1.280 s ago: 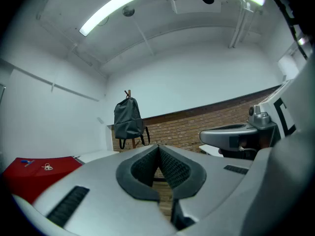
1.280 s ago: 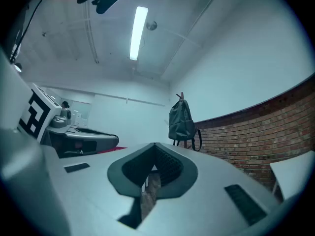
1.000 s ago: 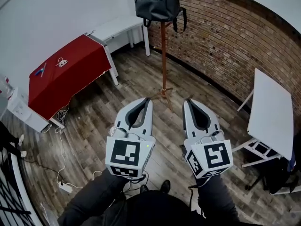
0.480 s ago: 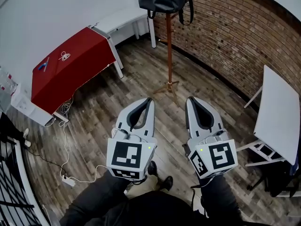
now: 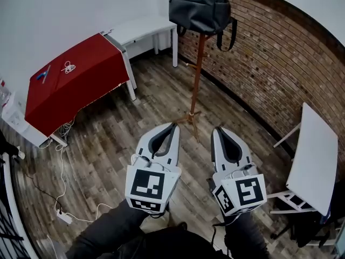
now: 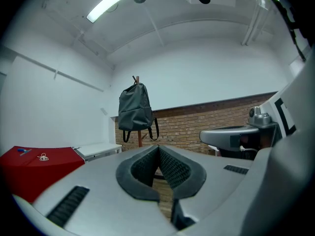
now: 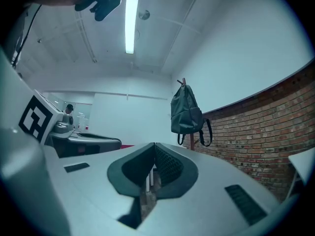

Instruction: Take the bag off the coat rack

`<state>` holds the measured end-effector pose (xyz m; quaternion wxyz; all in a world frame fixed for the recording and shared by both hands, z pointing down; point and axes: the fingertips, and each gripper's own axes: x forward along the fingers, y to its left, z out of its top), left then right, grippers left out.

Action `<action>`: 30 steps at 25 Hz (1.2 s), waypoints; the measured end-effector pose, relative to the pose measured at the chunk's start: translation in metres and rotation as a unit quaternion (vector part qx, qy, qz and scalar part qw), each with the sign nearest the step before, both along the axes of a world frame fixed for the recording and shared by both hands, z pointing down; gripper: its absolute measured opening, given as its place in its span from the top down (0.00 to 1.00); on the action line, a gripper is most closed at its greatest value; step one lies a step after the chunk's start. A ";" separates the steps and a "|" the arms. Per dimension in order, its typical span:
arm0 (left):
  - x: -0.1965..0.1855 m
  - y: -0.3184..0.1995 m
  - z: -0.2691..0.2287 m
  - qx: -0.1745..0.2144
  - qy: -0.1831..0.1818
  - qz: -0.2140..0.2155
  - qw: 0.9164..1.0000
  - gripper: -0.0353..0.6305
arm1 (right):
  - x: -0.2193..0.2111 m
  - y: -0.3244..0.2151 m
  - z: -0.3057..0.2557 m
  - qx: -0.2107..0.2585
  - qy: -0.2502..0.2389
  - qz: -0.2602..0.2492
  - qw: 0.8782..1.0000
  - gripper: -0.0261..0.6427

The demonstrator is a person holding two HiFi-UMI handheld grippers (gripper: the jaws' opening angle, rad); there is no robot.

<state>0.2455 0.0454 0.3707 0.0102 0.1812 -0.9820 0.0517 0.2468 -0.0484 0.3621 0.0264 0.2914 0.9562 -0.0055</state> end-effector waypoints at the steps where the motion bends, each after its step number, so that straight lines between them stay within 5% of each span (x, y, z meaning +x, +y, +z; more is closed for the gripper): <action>1: -0.011 0.007 0.000 0.002 0.000 0.001 1.000 0.93 | -0.011 0.007 -0.001 0.001 0.001 0.001 1.000 0.95; 12: -0.110 0.084 -0.008 0.017 -0.004 0.004 1.000 0.93 | -0.110 0.083 -0.018 0.012 -0.011 0.010 1.000 0.95; 30: -0.179 0.124 0.013 0.017 0.017 0.018 1.000 0.93 | -0.175 0.114 -0.005 0.013 0.002 0.036 0.999 0.95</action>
